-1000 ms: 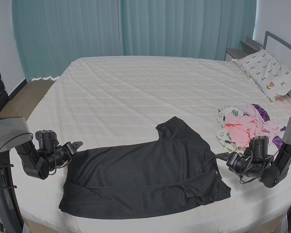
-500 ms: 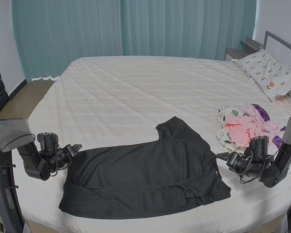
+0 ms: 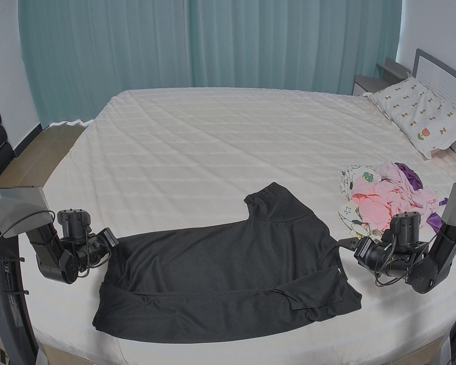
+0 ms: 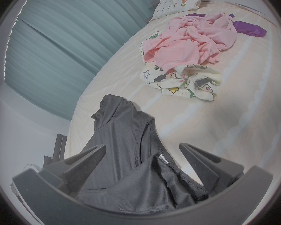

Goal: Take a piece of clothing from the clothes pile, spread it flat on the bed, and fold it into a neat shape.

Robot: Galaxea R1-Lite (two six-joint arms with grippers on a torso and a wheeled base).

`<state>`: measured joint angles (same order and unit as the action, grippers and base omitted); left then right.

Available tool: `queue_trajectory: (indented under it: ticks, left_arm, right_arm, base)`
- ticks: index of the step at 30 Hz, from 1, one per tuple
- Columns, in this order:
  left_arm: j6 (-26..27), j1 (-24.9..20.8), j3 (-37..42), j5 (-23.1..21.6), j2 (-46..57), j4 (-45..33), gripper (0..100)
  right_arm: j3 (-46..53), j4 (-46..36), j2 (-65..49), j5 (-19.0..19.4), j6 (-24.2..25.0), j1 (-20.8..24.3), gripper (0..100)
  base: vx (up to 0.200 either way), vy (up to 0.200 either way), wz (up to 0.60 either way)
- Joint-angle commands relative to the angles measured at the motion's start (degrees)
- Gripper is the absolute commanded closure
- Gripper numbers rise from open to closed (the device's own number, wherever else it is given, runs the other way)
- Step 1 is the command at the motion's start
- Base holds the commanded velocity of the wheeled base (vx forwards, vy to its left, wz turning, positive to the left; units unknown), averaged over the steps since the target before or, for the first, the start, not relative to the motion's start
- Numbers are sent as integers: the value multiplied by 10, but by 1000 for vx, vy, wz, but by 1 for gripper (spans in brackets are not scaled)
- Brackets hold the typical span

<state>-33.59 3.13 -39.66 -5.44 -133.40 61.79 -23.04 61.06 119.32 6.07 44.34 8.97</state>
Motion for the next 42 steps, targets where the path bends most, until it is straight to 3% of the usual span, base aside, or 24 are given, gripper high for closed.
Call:
queue_trajectory:
  ticks: [1, 5, 13, 19, 20, 22, 23, 29, 37, 40, 42]
  left_arm:
    - [-2, 2, -2, 1, 3, 2, 100]
    - [-16, 2, -1, 3, 10, 10, 100]
    - [-21, -2, 34, 30, 55, 28, 100]
    - [-20, -10, 41, 26, 55, 26, 100]
    - [-18, -11, 42, 25, 50, 25, 100]
    - [-17, -10, 41, 25, 44, 25, 100]
    - [-12, -10, 41, 25, 41, 26, 0]
    - [3, -8, 47, 2, 42, 32, 0]
    - [12, 57, 70, -190, 46, 80, 0]
    - [13, 70, 69, -229, 44, 83, 0]
    - [22, 72, 64, -228, 39, 83, 0]
  right_arm:
    - [-15, -3, -2, 0, -3, 2, 0]
    - [-78, -29, 7, 0, -9, 6, 0]
    - [-218, -173, 22, -1, -52, 19, 0]
    - [-224, -173, 39, -9, -52, 39, 0]
    - [-224, -170, 53, -31, -53, 50, 0]
    - [-226, -169, 58, -37, -54, 52, 0]
    - [-227, -169, 58, -37, -54, 53, 0]
    - [-227, -170, 57, -39, -55, 56, 0]
    - [-226, -169, 58, -37, -55, 54, 0]
    - [-228, -169, 59, -33, -51, 52, 0]
    - [-230, -169, 59, -33, -51, 52, 0]
  base:
    - [0, 0, 0]
    - [0, 0, 0]
    - [0, 0, 0]
    - [0, 0, 0]
    - [0, 0, 0]
    - [0, 0, 0]
    - [0, 0, 0]
    - [0, 0, 0]
    - [0, 0, 0]
    - [0, 0, 0]
    - [0, 0, 0]
